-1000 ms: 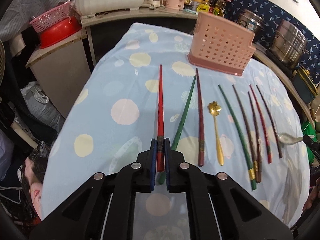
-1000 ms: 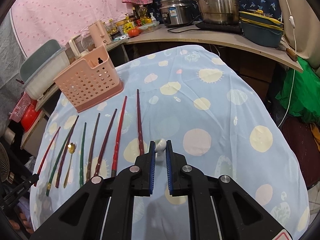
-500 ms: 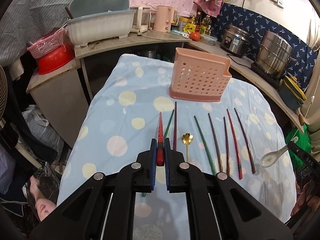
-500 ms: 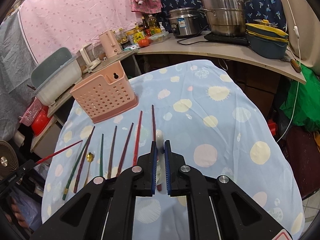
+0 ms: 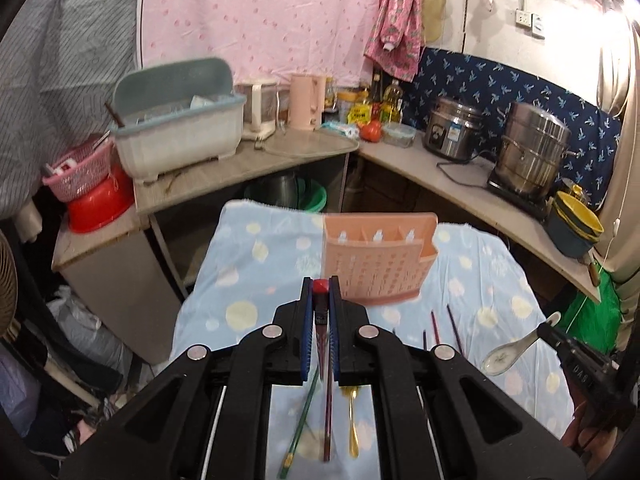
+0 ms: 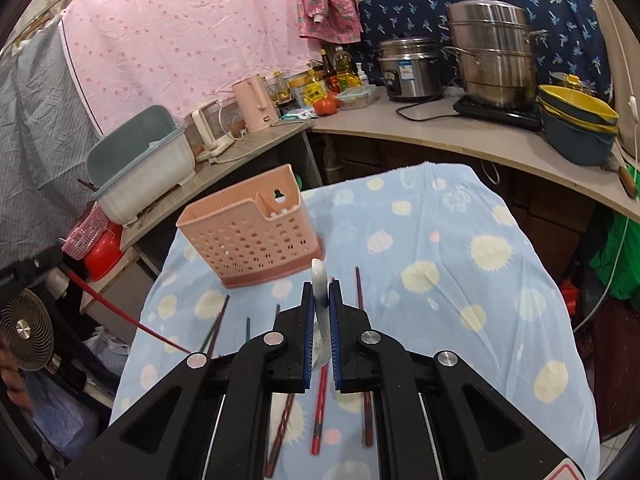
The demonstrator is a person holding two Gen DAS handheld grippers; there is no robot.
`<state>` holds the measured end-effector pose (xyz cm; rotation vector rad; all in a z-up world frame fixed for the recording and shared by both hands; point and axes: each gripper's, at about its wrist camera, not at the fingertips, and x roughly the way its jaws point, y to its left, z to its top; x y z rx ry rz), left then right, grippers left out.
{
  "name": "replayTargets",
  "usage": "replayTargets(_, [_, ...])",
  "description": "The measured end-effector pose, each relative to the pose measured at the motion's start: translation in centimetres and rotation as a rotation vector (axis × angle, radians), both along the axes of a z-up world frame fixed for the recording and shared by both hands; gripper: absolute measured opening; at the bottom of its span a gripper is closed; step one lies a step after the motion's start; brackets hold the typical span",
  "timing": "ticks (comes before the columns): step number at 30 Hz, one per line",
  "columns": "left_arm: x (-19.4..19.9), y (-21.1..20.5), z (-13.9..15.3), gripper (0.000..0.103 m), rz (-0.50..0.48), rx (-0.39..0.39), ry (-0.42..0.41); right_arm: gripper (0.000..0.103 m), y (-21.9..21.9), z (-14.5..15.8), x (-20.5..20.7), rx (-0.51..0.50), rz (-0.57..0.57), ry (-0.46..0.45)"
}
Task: Organize utensils
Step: 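Carry the red chopstick and white spoon into the pink holder and open both tools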
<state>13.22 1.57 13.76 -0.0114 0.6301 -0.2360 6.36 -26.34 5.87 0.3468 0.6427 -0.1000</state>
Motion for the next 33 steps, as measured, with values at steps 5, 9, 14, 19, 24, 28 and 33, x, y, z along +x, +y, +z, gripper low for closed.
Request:
replayTargets(5, [2.4,-1.2,3.4,0.007,-0.019,-0.006,-0.059,0.007,0.0,1.7,2.9,0.003,0.031,-0.023])
replayTargets(9, [4.7,-2.1,6.3,0.007,-0.026,-0.017,-0.108,0.007,0.0,3.7,5.7,-0.015,0.045,-0.055])
replayTargets(14, [7.5,-3.1,9.7,0.007,-0.023,-0.028,-0.17,0.007,0.2,6.2,9.9,-0.024,0.073,-0.104])
replayTargets(19, [10.6,-4.5,11.2,0.007,-0.021,-0.041,-0.197,0.007,0.2,6.5,14.5,-0.011,0.084,-0.114])
replayTargets(24, [13.5,-5.9,8.9,0.007,-0.027,-0.035,-0.146,0.007,1.5,4.7,18.2,-0.039,0.094,-0.079])
replayTargets(28, [14.8,-6.6,5.3,0.007,-0.038,-0.015,-0.078,0.007,2.2,2.0,20.5,-0.056,0.107,-0.019])
replayTargets(33, [16.3,-6.2,1.6,0.007,-0.019,-0.021,0.001,0.008,2.8,-0.4,22.3,-0.079,0.118,0.036])
